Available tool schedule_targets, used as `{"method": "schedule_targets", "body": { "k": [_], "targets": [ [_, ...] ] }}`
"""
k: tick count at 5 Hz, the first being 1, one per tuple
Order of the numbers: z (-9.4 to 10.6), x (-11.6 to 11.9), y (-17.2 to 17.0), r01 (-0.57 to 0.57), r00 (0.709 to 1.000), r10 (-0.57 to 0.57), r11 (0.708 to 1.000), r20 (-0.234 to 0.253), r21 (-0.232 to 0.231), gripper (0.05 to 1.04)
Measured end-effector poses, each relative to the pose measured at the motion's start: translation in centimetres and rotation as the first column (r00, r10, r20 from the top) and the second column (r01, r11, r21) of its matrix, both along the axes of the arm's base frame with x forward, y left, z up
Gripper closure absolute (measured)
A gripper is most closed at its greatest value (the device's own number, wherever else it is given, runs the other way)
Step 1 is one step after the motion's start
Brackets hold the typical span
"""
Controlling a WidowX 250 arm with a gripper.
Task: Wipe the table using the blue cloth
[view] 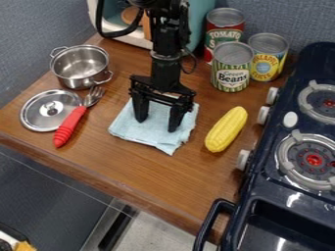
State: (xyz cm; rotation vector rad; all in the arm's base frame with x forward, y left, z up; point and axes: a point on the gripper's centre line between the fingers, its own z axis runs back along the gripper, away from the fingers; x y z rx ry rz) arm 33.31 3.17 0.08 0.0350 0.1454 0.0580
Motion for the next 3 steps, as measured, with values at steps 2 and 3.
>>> {"method": "schedule_targets", "body": {
  "k": [2, 3],
  "targets": [
    [-0.1, -1.9, 0.0, -0.006, 0.999, 0.004, 1.0, 0.054, 0.027, 0.081],
    [0.4, -3.1, -0.8, -0.013, 0.999, 0.01, 0.998, 0.042, 0.069, 0.084]
  ]
}}
